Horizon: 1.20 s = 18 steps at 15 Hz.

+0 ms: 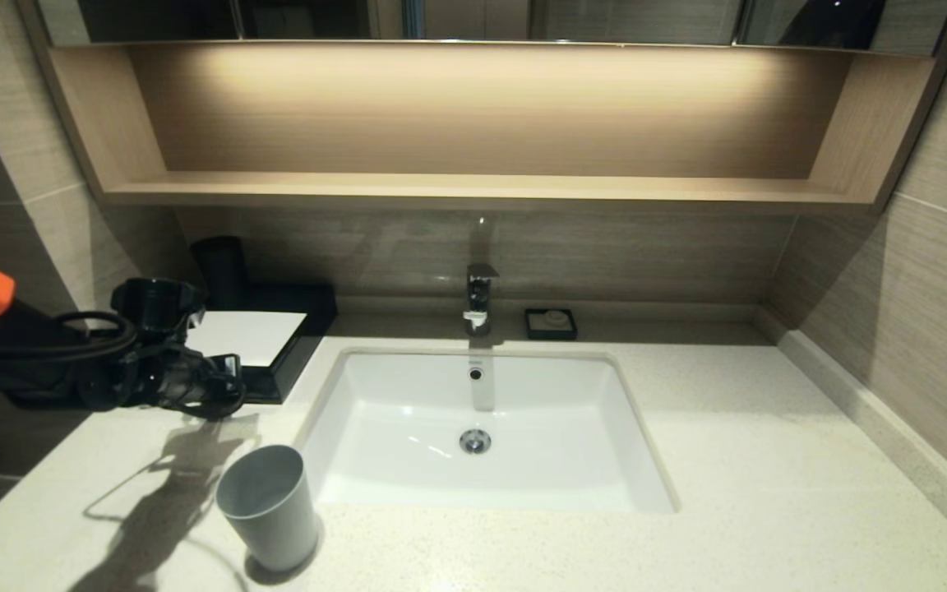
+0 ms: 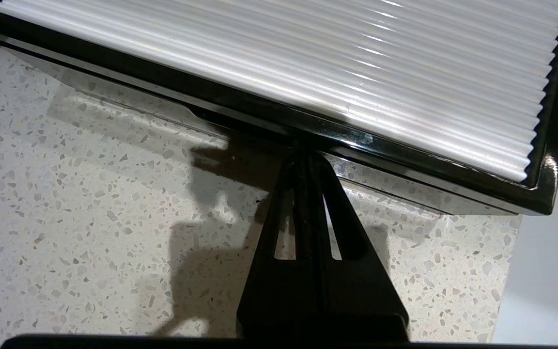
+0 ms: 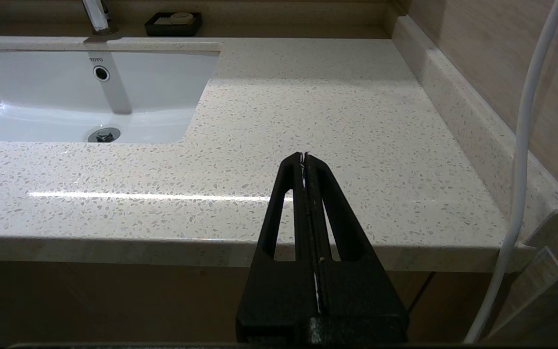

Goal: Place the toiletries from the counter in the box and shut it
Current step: Close the drawer

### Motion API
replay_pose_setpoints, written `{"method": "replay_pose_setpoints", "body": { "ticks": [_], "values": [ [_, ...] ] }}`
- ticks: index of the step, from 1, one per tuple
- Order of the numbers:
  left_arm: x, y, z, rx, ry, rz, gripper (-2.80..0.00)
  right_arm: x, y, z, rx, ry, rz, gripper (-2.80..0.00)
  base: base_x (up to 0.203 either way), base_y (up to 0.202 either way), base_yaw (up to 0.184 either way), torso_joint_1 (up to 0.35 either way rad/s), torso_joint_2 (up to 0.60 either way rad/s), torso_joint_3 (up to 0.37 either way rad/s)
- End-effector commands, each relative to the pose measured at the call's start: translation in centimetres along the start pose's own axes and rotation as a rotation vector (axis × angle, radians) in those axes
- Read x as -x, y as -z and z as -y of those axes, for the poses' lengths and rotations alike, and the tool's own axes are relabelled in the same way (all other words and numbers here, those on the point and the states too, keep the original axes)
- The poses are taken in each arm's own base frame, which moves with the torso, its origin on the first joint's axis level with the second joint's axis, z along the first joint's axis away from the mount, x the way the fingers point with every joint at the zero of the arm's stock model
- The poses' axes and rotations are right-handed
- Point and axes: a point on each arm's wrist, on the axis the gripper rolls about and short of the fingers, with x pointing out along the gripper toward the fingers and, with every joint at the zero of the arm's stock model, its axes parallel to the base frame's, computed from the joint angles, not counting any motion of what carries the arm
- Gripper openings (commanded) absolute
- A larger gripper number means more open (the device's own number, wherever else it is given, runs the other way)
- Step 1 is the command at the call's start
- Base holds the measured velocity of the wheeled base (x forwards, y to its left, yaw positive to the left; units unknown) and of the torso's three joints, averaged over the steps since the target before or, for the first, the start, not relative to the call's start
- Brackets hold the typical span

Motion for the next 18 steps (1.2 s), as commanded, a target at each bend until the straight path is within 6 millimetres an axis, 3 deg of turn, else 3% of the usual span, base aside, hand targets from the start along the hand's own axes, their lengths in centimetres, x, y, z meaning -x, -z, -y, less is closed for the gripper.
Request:
{"method": "replay_pose_setpoints", "body": {
  "ticks": [1, 6, 18],
  "values": [
    [0.0, -0.2, 0.0, 0.005, 0.001, 0.015, -2.8, 0.0, 0.0, 0.0, 0.0, -0.001, 0.0, -2.8, 0.0, 0.0, 0.0, 0.0, 0.0, 0.0],
    [0.2, -0.4, 0.0, 0.024, 0.003, 0.035, -2.8, 0.0, 0.0, 0.0, 0.0, -0.001, -0.001, -2.8, 0.0, 0.0, 0.0, 0.0, 0.0, 0.0],
    [3.0, 0.0, -0.5, 0.016, 0.002, 0.043, -2.8, 0.0, 0.0, 0.0, 0.0, -0.001, 0.0, -2.8, 0.0, 0.0, 0.0, 0.0, 0.0, 0.0]
  ]
}}
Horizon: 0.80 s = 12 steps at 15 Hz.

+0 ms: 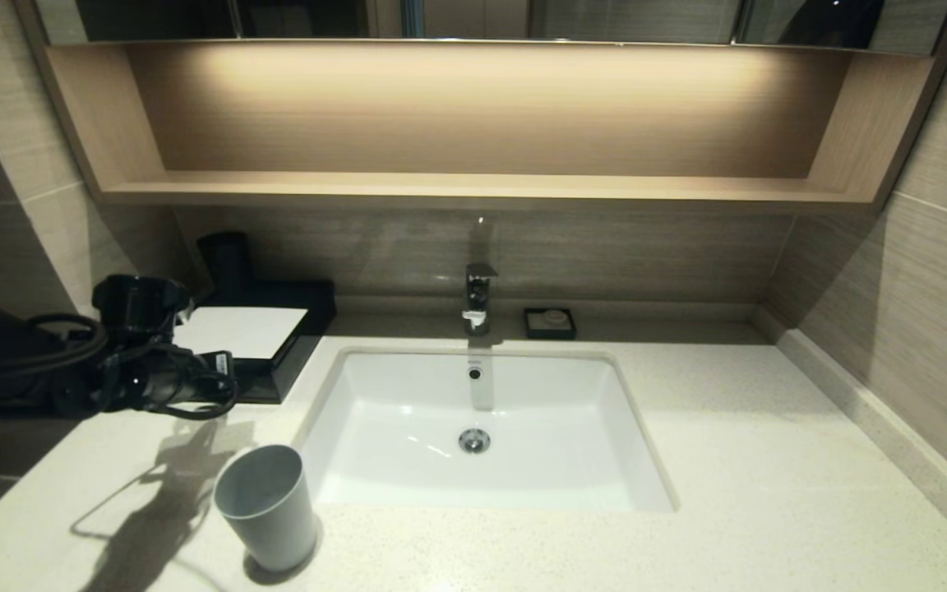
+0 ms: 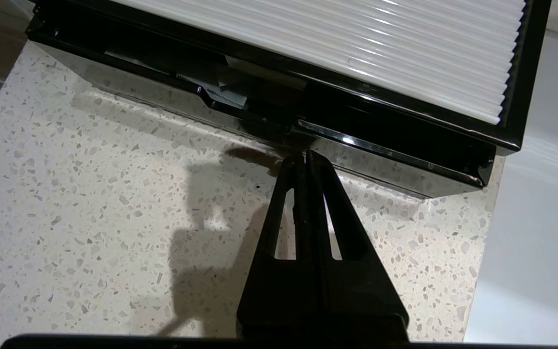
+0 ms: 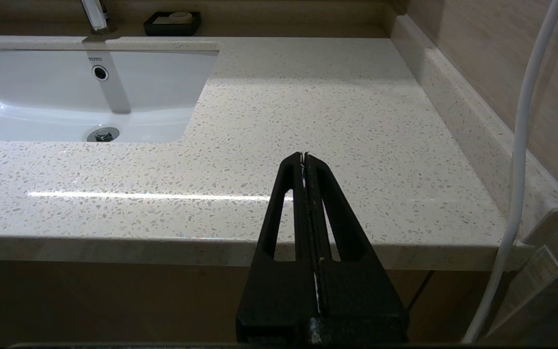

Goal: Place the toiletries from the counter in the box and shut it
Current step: Close the drawer

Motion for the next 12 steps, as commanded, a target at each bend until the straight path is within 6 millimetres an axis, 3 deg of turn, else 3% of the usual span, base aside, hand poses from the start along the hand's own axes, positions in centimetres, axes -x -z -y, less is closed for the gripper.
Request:
{"method": "replay_pose_setpoints", "body": {
  "ticks": [1, 8, 12],
  "values": [
    [1.0, -0.2, -0.2, 0.005, -0.001, 0.016, -2.8, 0.0, 0.0, 0.0, 0.0, 0.0, 0.001, -2.8, 0.0, 0.0, 0.0, 0.0, 0.0, 0.0],
    [2.7, -0.8, -0.7, 0.017, -0.005, 0.055, -2.8, 0.0, 0.0, 0.0, 0.0, 0.0, 0.0, -2.8, 0.0, 0.0, 0.0, 0.0, 0.0, 0.0],
    [2.4, -1.2, -0.6, 0.02, -0.002, 0.069, -2.8, 0.0, 0.0, 0.0, 0.0, 0.0, -0.001, -2.8, 0.0, 0.0, 0.0, 0.0, 0.0, 0.0]
  ]
}}
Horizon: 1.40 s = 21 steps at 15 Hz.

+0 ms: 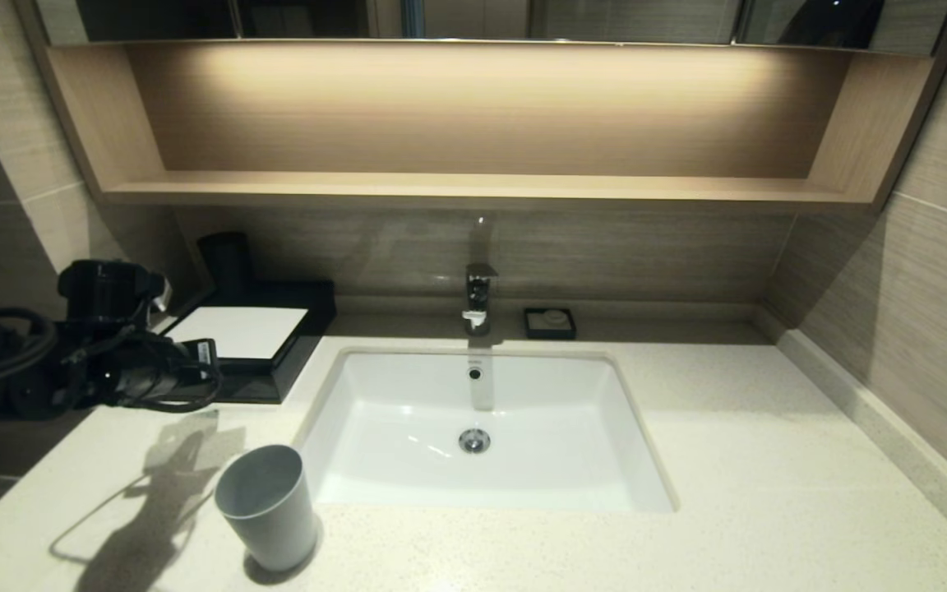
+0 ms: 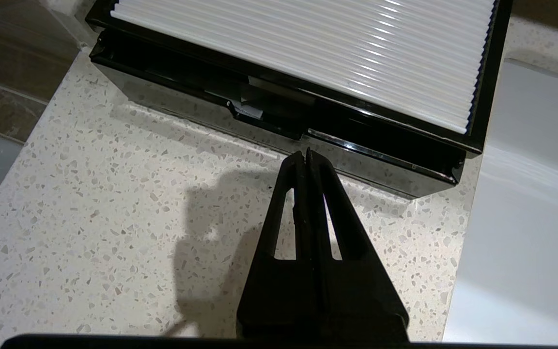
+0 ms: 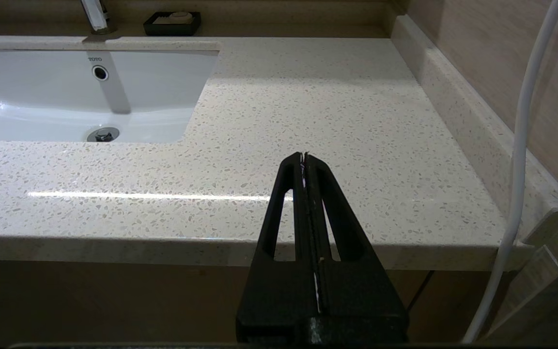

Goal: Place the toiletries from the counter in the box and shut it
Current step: Close the drawer

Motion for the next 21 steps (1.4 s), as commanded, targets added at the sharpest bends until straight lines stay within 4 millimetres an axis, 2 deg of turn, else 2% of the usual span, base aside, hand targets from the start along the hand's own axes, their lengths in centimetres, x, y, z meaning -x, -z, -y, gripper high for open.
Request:
{"method": "replay_pose_setpoints", "body": {
  "ticks": [1, 9, 13, 17, 21],
  "values": [
    [-0.1, -0.3, 0.0, 0.006, -0.001, 0.013, -2.8, 0.0, 0.0, 0.0, 0.0, 0.0, -0.001, -2.8, 0.0, 0.0, 0.0, 0.0, 0.0, 0.0],
    [0.8, -1.1, -0.1, 0.022, 0.004, 0.05, -2.8, 0.0, 0.0, 0.0, 0.0, 0.0, 0.0, -2.8, 0.0, 0.0, 0.0, 0.0, 0.0, 0.0],
    [2.8, -1.7, -0.3, 0.073, 0.011, 0.091, -2.8, 0.0, 0.0, 0.0, 0.0, 0.0, -0.001, -2.8, 0.0, 0.0, 0.0, 0.0, 0.0, 0.0],
    [4.2, -1.0, -0.6, 0.091, 0.009, 0.09, -2.8, 0.0, 0.0, 0.0, 0.0, 0.0, -0.001, -2.8, 0.0, 0.0, 0.0, 0.0, 0.0, 0.0],
    [7.0, -2.3, -0.9, 0.091, 0.009, 0.18, -2.8, 0.0, 0.0, 0.0, 0.0, 0.0, -0.001, -2.8, 0.0, 0.0, 0.0, 0.0, 0.0, 0.0]
  ]
}}
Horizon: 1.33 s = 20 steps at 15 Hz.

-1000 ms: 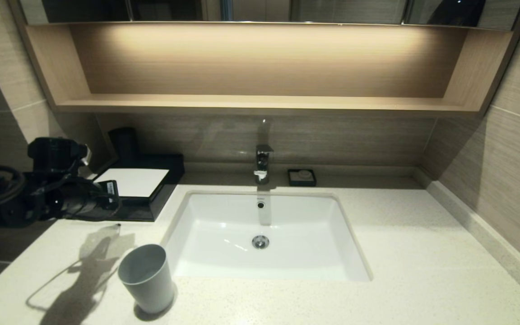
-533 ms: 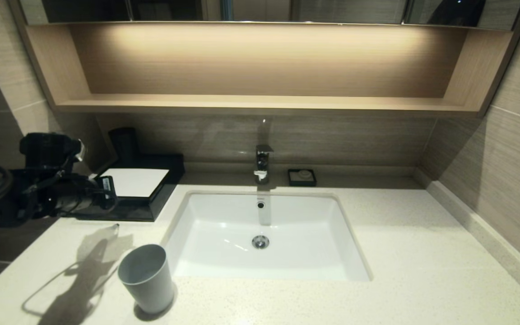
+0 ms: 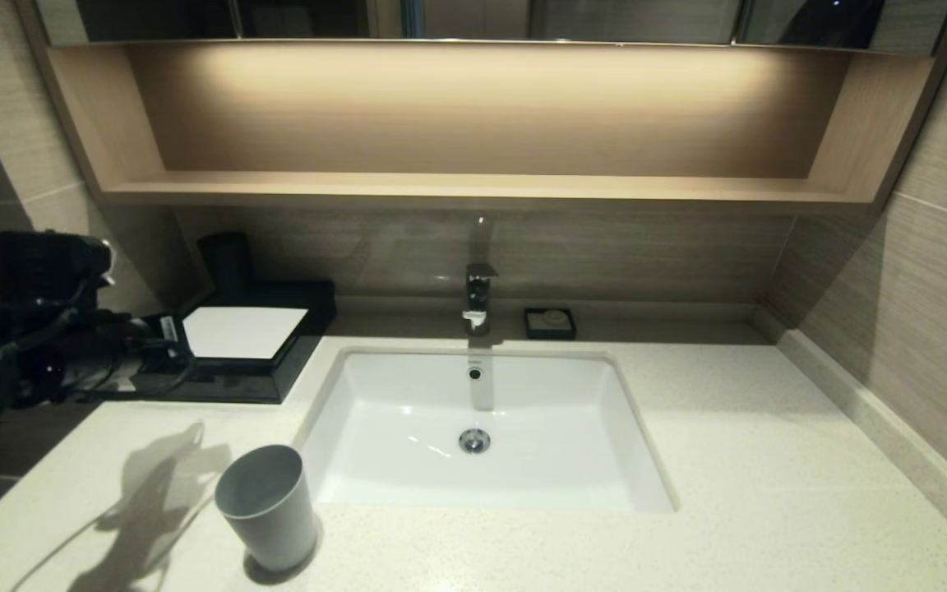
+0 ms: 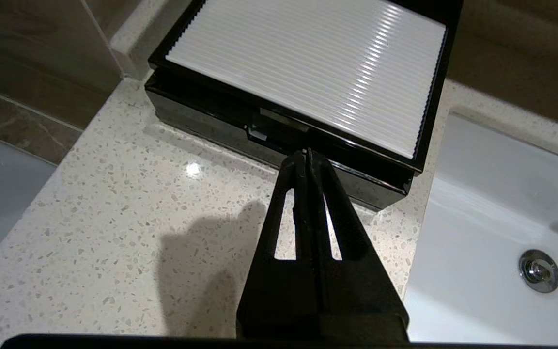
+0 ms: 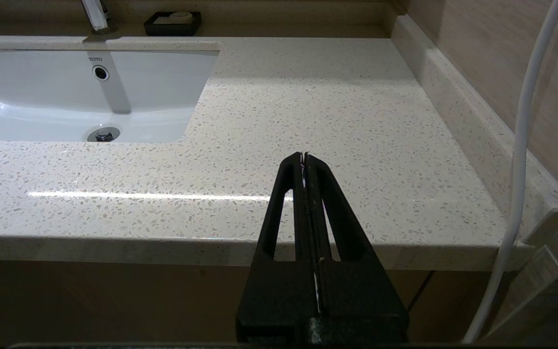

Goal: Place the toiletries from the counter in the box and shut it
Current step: Close the drawer, then pick up the cup

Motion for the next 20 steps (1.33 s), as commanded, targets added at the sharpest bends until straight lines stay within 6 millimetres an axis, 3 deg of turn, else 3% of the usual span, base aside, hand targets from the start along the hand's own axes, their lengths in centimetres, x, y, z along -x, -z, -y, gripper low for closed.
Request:
{"method": "replay_pose_setpoints", "body": {
  "ticks": [1, 6, 13, 20],
  "values": [
    [2.2, -1.4, -0.1, 0.001, 0.013, 0.076, -2.8, 0.0, 0.0, 0.0, 0.0, 0.0, 0.0, -2.8, 0.0, 0.0, 0.0, 0.0, 0.0, 0.0],
    [4.7, -2.4, 0.0, -0.085, 0.034, 0.173, -2.8, 0.0, 0.0, 0.0, 0.0, 0.0, -0.001, -2.8, 0.0, 0.0, 0.0, 0.0, 0.0, 0.0],
    [7.0, -1.3, -0.5, -0.094, 0.045, 0.183, -2.8, 0.0, 0.0, 0.0, 0.0, 0.0, -0.001, -2.8, 0.0, 0.0, 0.0, 0.0, 0.0, 0.0],
    [8.8, -0.6, 3.5, -0.2, 0.207, 0.113, -2.8, 0.0, 0.0, 0.0, 0.0, 0.0, 0.0, -2.8, 0.0, 0.0, 0.0, 0.0, 0.0, 0.0]
  ]
}}
